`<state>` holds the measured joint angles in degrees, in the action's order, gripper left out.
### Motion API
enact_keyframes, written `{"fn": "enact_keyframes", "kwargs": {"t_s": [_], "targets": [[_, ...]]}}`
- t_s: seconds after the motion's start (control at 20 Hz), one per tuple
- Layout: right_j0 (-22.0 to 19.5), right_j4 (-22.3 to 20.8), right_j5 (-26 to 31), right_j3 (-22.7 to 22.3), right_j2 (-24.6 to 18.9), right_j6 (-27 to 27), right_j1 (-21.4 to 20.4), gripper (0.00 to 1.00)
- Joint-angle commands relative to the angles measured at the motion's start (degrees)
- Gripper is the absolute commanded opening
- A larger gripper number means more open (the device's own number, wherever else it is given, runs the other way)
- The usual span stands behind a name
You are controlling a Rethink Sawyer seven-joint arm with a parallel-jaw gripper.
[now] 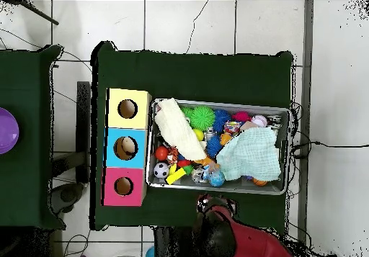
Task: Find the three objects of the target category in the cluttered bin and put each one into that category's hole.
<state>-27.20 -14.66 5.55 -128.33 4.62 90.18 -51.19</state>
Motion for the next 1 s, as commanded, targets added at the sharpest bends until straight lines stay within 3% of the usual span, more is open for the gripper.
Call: {"fn": "enact_keyframes", "kwargs": {"t_s": [0.05, 0.45, 0.8, 1.0], "targets": [[-0.2, 3.8, 8.7, 1.4, -5.3, 6.5, -9.3, 1.0], [0.9, 3.5, 4.4, 4.1, -5.7, 8.1, -3.4, 1.0], [4.0, 4.6, 5.7, 8.1, -4.2, 8.6, -1.3, 1.0], [3.7, 4.7, 4.5, 9.0, -4.8, 8.3, 0.3, 1.0]]}}
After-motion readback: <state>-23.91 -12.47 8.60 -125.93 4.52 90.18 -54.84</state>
